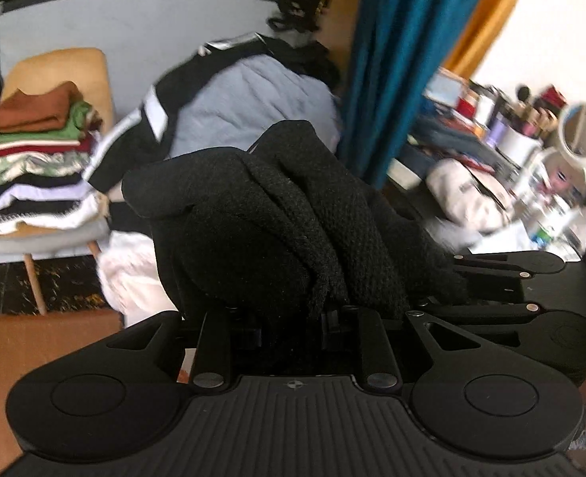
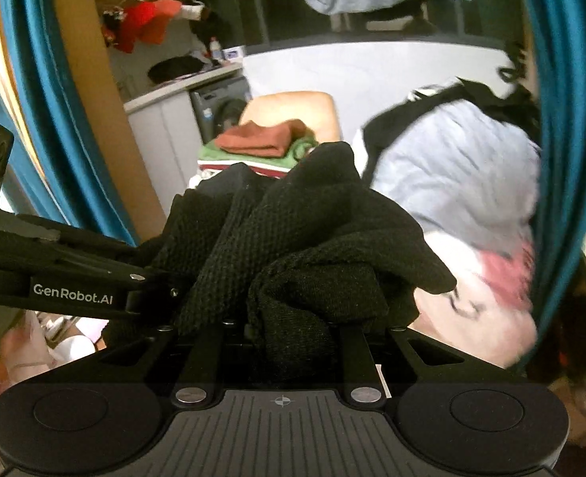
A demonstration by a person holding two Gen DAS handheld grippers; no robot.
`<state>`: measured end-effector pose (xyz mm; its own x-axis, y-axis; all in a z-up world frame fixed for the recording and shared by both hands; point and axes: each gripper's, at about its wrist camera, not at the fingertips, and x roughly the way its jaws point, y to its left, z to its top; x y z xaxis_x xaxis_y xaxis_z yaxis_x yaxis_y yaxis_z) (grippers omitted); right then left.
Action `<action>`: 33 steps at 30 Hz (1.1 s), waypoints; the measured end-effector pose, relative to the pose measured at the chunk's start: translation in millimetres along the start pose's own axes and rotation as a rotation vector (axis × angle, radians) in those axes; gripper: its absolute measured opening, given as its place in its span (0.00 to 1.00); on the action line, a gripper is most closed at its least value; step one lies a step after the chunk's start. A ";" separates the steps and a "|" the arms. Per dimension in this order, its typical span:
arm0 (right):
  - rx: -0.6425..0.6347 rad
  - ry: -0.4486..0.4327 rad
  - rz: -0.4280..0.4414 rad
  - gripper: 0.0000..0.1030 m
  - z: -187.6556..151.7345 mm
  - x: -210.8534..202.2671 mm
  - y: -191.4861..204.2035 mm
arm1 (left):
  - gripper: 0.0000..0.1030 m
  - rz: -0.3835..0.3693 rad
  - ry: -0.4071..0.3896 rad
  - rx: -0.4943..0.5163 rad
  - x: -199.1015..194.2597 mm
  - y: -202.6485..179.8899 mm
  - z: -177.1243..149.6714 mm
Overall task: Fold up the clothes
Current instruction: 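Carry the held sweater bundle with both grippers to the clothes stack on the chair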
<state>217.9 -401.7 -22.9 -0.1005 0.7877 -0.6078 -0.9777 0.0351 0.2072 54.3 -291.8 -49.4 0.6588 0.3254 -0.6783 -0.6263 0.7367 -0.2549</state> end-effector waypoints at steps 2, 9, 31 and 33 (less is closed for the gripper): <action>-0.016 0.002 0.012 0.16 17.1 19.5 -0.8 | 0.22 0.011 -0.009 -0.015 2.7 15.8 11.2; -0.039 0.021 -0.001 0.16 55.8 86.9 15.8 | 0.22 0.013 -0.015 -0.037 16.4 81.7 40.2; 0.095 0.028 -0.254 0.16 180.2 325.1 182.1 | 0.22 -0.209 0.083 0.103 34.6 376.6 160.9; 0.080 0.026 -0.245 0.16 192.6 342.3 194.4 | 0.22 -0.207 0.076 0.088 33.8 398.5 168.9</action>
<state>29.0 -6.8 -43.1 0.1319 0.7334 -0.6668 -0.9559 0.2722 0.1103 -102.6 112.9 -57.5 0.7339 0.1192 -0.6687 -0.4403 0.8330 -0.3349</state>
